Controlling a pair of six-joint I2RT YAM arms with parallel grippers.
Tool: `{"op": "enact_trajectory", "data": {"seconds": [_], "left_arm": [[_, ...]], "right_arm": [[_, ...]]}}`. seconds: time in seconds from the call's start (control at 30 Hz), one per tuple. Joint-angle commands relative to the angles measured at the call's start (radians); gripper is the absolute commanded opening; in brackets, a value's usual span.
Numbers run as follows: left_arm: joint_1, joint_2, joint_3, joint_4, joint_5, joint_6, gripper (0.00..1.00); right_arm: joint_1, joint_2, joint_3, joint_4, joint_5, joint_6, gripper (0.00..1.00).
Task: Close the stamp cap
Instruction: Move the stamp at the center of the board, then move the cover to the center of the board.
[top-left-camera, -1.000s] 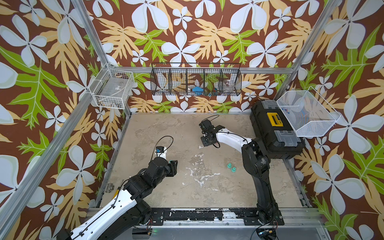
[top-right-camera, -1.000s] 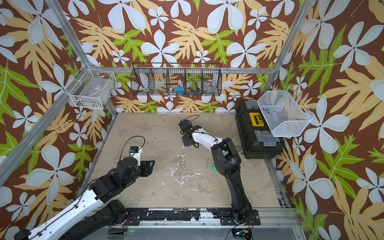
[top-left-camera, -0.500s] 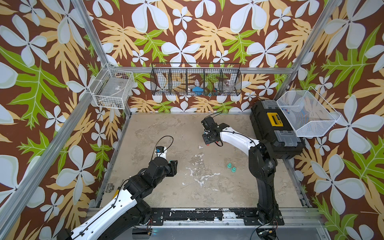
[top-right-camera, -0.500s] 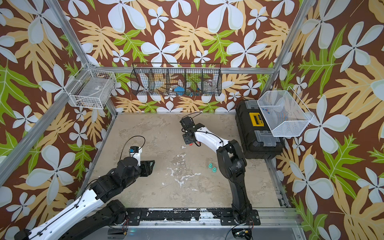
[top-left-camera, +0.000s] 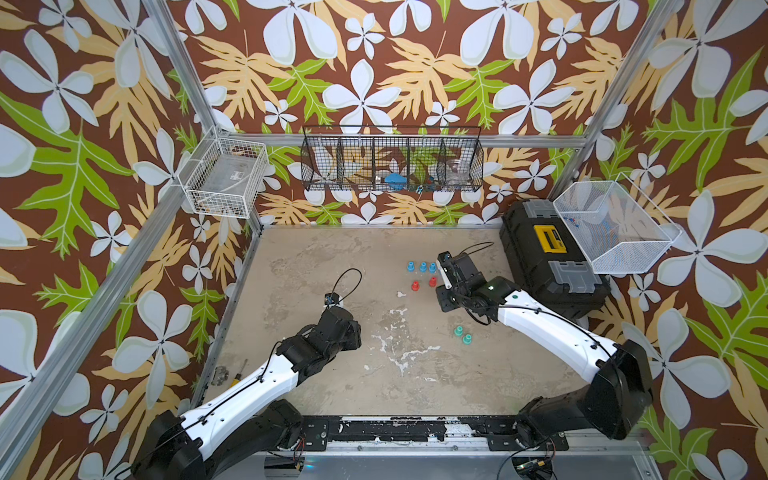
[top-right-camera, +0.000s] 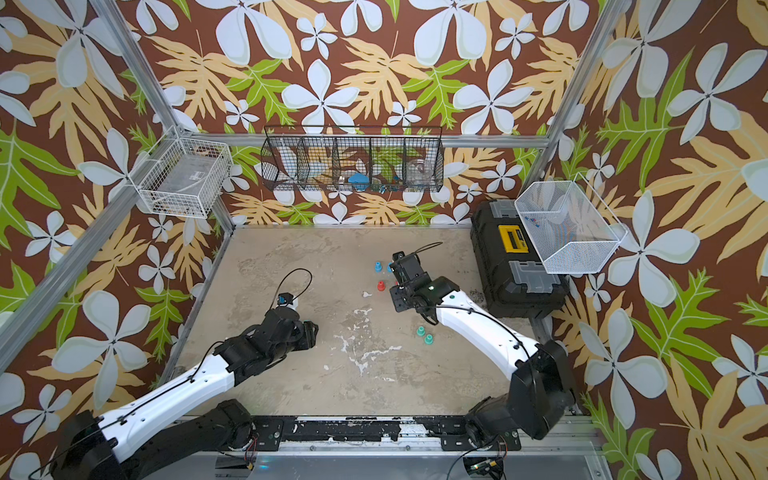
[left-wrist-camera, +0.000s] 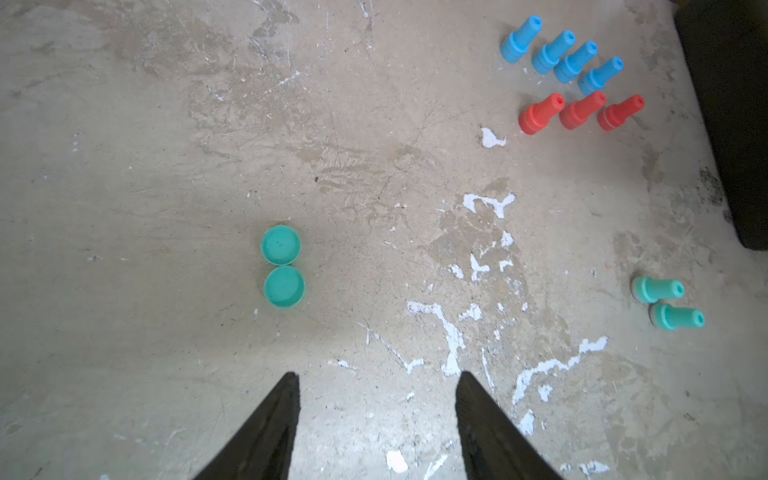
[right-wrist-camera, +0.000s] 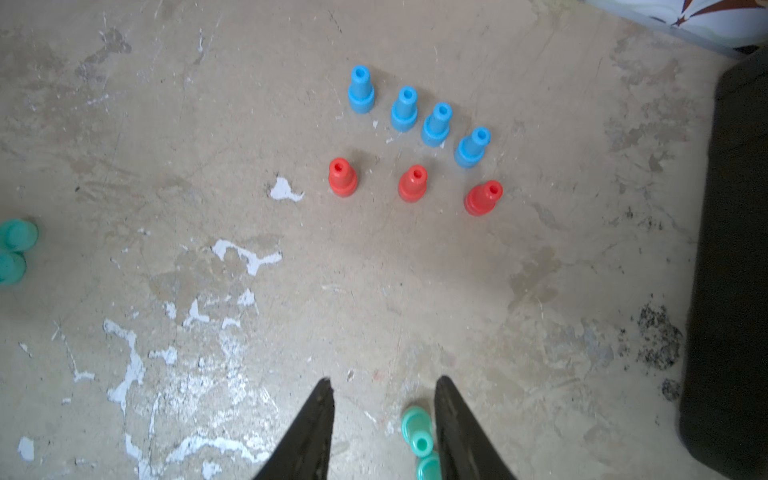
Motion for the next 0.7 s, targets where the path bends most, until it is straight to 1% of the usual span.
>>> {"op": "enact_trajectory", "data": {"seconds": [0.0,0.1,0.23,0.43,0.67], "left_arm": [[0.041,0.068,0.006,0.098,0.034,-0.035,0.62],[0.072,0.154,0.019,0.122,0.032,-0.032,0.61],[0.087,0.245,0.026,0.173,0.03,-0.032,0.61],[0.101,0.344,0.061,0.198,0.018,-0.014,0.6],[0.12,0.416,0.098,0.208,0.008,0.006,0.6]], "right_arm": [[-0.002,-0.053,-0.076,0.014,0.018,0.012,0.43],[-0.003,-0.096,-0.145,0.025,0.005,0.018,0.43],[-0.005,-0.138,-0.203,0.037,-0.001,0.023,0.43],[-0.008,-0.179,-0.253,0.043,-0.003,0.026,0.43],[-0.008,-0.208,-0.278,0.052,-0.011,0.036,0.43]]}}
